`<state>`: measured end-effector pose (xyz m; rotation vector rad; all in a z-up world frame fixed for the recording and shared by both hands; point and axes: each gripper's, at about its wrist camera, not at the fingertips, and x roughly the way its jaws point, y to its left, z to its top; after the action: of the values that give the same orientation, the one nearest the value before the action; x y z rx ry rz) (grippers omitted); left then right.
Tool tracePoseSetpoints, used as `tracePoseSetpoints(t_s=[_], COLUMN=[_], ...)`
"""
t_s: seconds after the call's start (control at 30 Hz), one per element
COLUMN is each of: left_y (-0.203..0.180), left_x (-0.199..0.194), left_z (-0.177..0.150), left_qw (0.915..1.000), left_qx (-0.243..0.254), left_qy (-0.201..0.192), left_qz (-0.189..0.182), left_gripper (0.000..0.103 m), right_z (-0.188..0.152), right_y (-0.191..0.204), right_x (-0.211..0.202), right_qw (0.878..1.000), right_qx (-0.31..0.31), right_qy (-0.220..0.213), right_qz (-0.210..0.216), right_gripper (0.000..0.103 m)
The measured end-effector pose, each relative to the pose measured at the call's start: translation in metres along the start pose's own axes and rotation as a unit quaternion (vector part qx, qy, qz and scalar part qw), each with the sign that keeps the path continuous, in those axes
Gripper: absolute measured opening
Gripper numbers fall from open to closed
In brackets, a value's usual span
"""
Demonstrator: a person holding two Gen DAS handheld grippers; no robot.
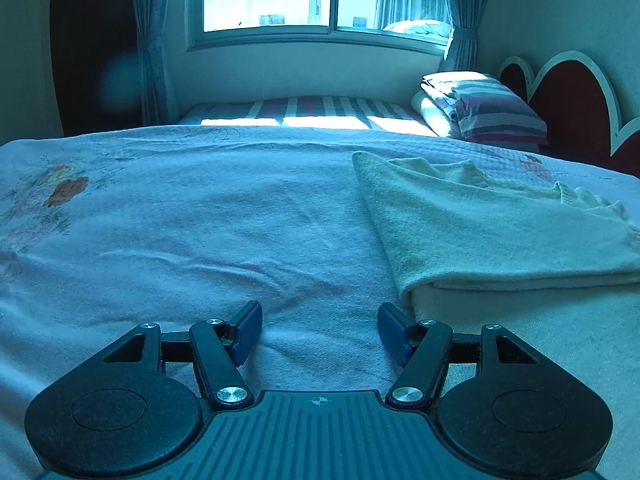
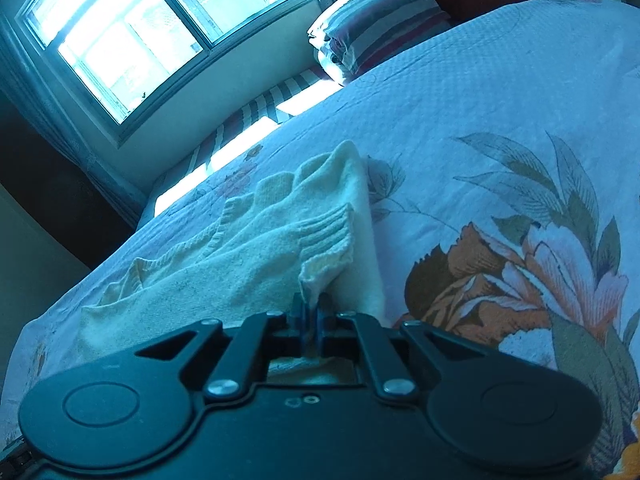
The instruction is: Fold small clothes
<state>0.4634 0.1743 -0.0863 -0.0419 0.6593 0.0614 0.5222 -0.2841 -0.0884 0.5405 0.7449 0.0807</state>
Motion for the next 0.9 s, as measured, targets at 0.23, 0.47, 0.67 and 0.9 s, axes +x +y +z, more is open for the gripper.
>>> tracePoseSetpoints(t_s=[0.23, 0.47, 0.67, 0.9], left_y=[-0.023, -0.074, -0.055, -0.029], left_x=[0.006, 0.079, 0.103, 0.103], left_z=[0.057, 0.084, 0.072, 0.086], left_qw=[0.9947, 0.9899, 0.9937, 0.9960], left_qx=[0.016, 0.064, 0.066, 0.057], left_qy=[-0.066, -0.038, -0.031, -0.050], left_qz=[-0.077, -0.120, -0.085, -0.047], left_gripper=[0.065, 0.064, 0.065, 0.065], right_z=[0.022, 0.029, 0.018, 0.024], right_y=[0.014, 0.043, 0.037, 0.038], right_x=[-0.032, 0.015, 0.036, 0.027], right_qw=[0.995, 0.987, 0.981, 0.981], right_qx=[-0.078, -0.156, -0.186, -0.187], right_qy=[-0.067, -0.035, -0.027, -0.042], right_qz=[-0.011, -0.013, -0.040, -0.042], right_gripper=[0.016, 0.017, 0.008, 0.019])
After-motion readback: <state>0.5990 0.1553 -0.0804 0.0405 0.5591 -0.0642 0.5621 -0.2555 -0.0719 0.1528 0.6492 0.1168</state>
